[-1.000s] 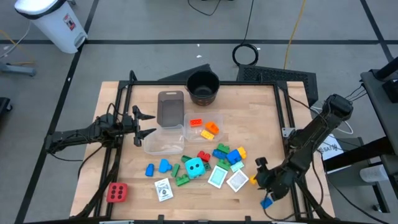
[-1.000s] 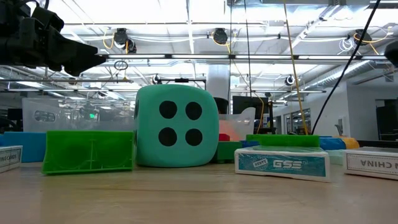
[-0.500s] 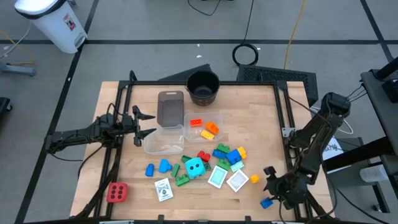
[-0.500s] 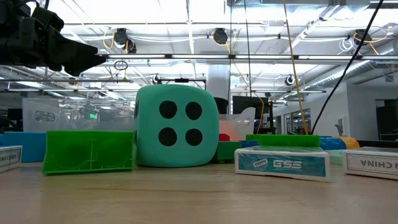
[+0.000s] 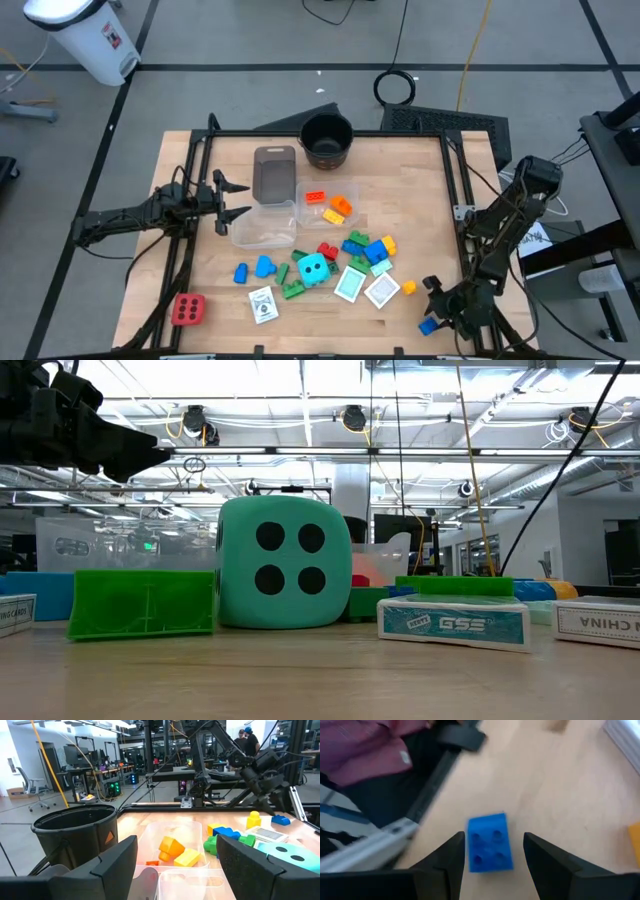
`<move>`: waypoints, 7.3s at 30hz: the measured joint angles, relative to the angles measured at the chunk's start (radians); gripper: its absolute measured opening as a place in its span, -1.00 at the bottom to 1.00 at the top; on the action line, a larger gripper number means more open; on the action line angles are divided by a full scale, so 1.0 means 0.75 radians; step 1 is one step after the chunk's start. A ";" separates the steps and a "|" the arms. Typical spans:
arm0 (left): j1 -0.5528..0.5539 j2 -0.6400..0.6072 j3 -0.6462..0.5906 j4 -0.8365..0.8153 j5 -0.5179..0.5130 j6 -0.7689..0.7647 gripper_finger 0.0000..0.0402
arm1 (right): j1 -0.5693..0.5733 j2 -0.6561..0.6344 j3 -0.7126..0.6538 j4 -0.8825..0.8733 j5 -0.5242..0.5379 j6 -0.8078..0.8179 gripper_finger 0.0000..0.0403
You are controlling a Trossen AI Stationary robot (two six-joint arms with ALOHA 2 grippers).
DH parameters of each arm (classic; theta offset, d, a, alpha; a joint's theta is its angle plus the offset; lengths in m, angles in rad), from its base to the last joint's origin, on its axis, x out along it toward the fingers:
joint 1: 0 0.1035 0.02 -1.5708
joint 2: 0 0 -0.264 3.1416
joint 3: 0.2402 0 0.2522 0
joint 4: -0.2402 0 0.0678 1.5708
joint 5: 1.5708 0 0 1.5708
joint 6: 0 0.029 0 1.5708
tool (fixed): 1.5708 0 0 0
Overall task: Pick & Place Toys
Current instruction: Adjust the game piece on the table, then put the blue game piece into the right transparent bin, then put the yellow game piece into the right transparent bin
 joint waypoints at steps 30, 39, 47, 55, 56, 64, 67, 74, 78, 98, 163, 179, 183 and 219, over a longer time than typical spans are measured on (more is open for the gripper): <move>-0.001 0.000 0.001 -0.001 0.000 0.000 0.36 | -0.416 -0.311 -0.033 -0.676 0.677 0.064 -0.14; 0.000 0.000 0.000 0.000 0.000 0.000 0.36 | -0.530 -0.373 -0.031 -0.331 0.596 -0.364 0.07; 0.000 0.000 0.000 0.000 0.000 0.001 0.36 | -0.541 -0.376 -0.024 -0.388 0.259 -0.380 0.72; 0.000 0.000 0.000 0.000 0.000 0.000 0.36 | -0.524 -0.356 -0.034 -0.671 0.176 -0.147 0.77; 0.000 0.000 0.000 0.000 0.000 0.000 0.36 | -0.524 -0.351 -0.045 -0.652 0.175 -0.156 0.74; 0.000 0.000 0.000 0.000 0.000 0.000 0.36 | -0.535 -0.334 -0.223 -0.406 0.162 -0.085 0.43; 0.000 0.000 0.000 0.000 0.000 0.000 0.36 | -0.535 -0.333 -0.243 -0.359 0.169 -0.081 0.26; 0.000 0.000 0.000 0.000 0.000 0.000 0.36 | -0.535 -0.332 -0.245 -0.358 0.173 -0.141 -0.29; 0.000 0.000 0.000 0.000 0.000 0.000 0.36 | -0.535 -0.364 -0.242 -0.367 0.150 -0.160 -0.43; 0.000 0.000 0.001 0.000 0.000 0.000 0.36 | -0.976 -0.535 -0.081 0.268 0.161 -0.720 -0.42; -0.001 0.000 0.000 0.000 0.000 0.001 0.36 | -1.544 -0.048 0.174 0.224 -0.440 -0.891 0.37; 0.000 0.000 0.000 0.000 0.000 0.000 0.36 | -1.258 -0.261 0.173 -0.706 -0.013 -0.368 0.15; 0.000 0.000 0.000 0.000 0.001 0.000 0.36 | -1.275 -0.151 0.173 -0.705 -0.053 -0.370 0.06; 0.000 0.000 0.000 0.000 0.000 0.000 0.36 | -1.237 -0.238 0.173 -0.947 0.039 0.214 -0.17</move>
